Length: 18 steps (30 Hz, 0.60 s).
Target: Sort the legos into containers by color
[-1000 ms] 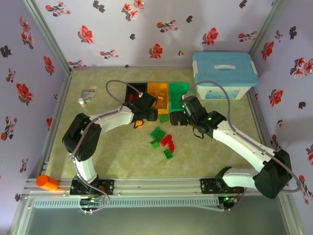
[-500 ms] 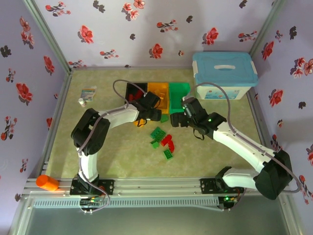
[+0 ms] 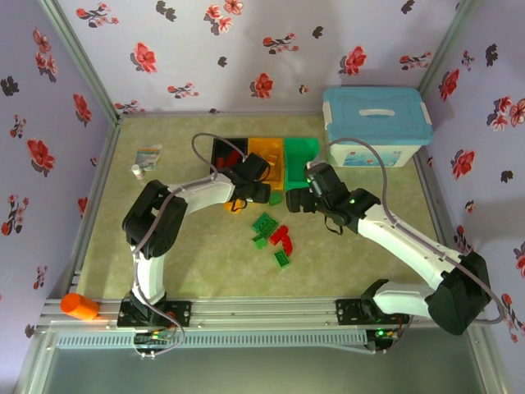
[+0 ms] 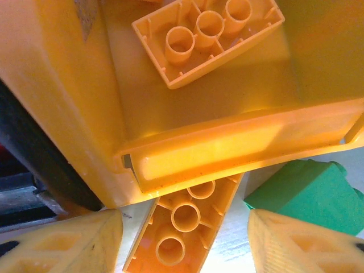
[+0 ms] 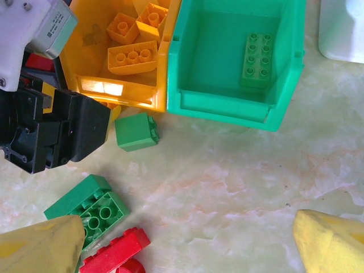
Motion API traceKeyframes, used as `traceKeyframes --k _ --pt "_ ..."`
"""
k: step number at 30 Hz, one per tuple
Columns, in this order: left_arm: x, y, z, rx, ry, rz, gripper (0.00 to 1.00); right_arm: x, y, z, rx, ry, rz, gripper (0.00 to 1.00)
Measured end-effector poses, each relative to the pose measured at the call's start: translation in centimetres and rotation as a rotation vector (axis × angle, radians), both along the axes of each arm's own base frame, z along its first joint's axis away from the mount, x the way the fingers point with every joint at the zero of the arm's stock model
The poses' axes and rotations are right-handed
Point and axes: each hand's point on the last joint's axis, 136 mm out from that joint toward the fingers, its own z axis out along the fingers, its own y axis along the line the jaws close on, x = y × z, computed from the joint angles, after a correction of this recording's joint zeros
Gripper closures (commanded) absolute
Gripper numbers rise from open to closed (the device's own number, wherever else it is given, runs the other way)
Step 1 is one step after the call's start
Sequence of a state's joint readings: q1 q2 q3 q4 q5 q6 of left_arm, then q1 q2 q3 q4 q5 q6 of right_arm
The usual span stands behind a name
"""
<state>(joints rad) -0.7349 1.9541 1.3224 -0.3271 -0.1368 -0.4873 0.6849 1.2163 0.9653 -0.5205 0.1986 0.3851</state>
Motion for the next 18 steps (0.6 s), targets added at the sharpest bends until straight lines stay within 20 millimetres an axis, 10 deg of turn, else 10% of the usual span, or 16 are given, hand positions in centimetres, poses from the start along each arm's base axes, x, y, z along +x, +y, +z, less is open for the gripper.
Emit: traceKeyframes --k 18 --pt "-1.0 0.6 -1.6 0.025 0.032 0.001 0.49 -0.2 -0.1 -0.5 0.003 0.014 -0.013 0.06"
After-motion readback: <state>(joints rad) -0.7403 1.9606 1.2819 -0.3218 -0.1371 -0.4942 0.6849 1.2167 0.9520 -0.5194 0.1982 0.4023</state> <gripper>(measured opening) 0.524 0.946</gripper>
